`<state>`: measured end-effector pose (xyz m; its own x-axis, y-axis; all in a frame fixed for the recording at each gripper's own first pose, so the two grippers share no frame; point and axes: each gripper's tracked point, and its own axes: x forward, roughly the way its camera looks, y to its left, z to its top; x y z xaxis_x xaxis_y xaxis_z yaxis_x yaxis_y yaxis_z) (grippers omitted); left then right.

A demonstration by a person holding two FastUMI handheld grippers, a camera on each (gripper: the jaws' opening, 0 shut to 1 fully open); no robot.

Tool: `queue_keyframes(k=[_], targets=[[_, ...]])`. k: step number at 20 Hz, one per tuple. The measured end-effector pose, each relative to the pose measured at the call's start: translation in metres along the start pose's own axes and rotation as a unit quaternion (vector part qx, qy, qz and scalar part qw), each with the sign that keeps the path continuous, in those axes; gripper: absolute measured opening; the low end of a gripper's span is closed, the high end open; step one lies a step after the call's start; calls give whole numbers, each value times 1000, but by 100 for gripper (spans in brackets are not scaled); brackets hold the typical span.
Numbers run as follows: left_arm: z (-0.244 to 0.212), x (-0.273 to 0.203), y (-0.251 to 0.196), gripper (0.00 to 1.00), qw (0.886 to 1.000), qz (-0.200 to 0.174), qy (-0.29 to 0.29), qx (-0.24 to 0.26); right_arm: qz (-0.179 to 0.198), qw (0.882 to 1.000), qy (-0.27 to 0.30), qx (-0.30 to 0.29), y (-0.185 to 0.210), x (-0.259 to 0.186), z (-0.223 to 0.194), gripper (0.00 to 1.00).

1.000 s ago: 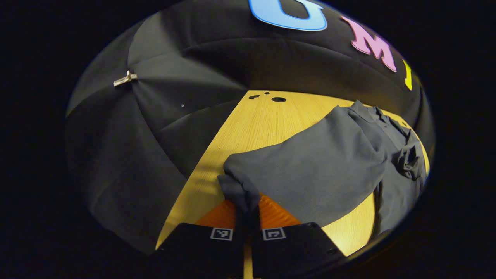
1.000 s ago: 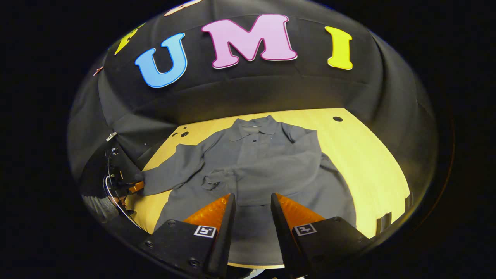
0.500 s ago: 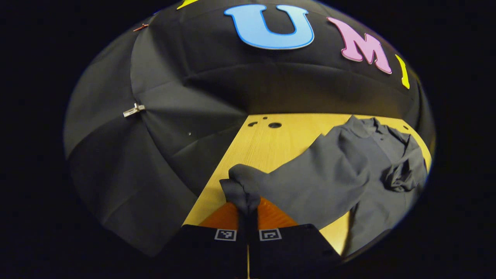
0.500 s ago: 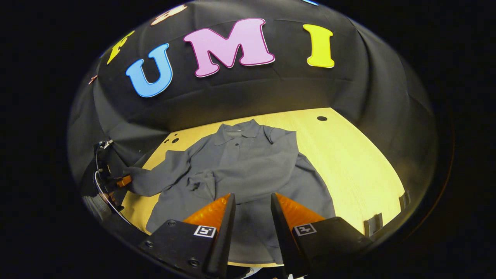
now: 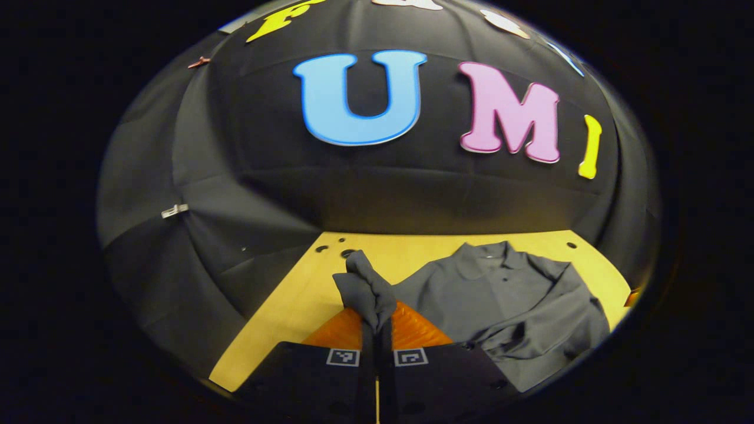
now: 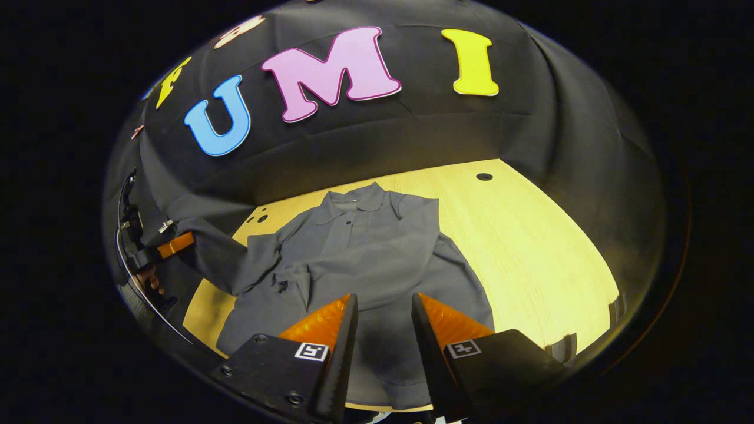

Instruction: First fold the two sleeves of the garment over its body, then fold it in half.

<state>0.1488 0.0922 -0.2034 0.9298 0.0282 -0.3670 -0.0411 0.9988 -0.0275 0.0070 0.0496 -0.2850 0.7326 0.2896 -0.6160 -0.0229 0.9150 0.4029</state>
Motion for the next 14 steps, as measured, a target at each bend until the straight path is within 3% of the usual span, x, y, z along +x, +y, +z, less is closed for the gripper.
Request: queue_keyframes(k=[2,3,4,5,14], targets=[[8,-2,-40,7,1000,-26,-2,1,4,1000,2,4,-9,3,0,61],[11,-4,-61,7,999,-38,-2,0,5,1000,4,5,-14,4,0,49],[13,-4,-81,7,999,-50,-3,1,6,1000,6,6,-19,5,1,51],[13,-4,-99,7,998,-60,-2,2,7,1000,7,7,-24,6,0,63],[-18,4,-247,7,990,-135,27,39,6,1000,21,15,-78,10,0,64]])
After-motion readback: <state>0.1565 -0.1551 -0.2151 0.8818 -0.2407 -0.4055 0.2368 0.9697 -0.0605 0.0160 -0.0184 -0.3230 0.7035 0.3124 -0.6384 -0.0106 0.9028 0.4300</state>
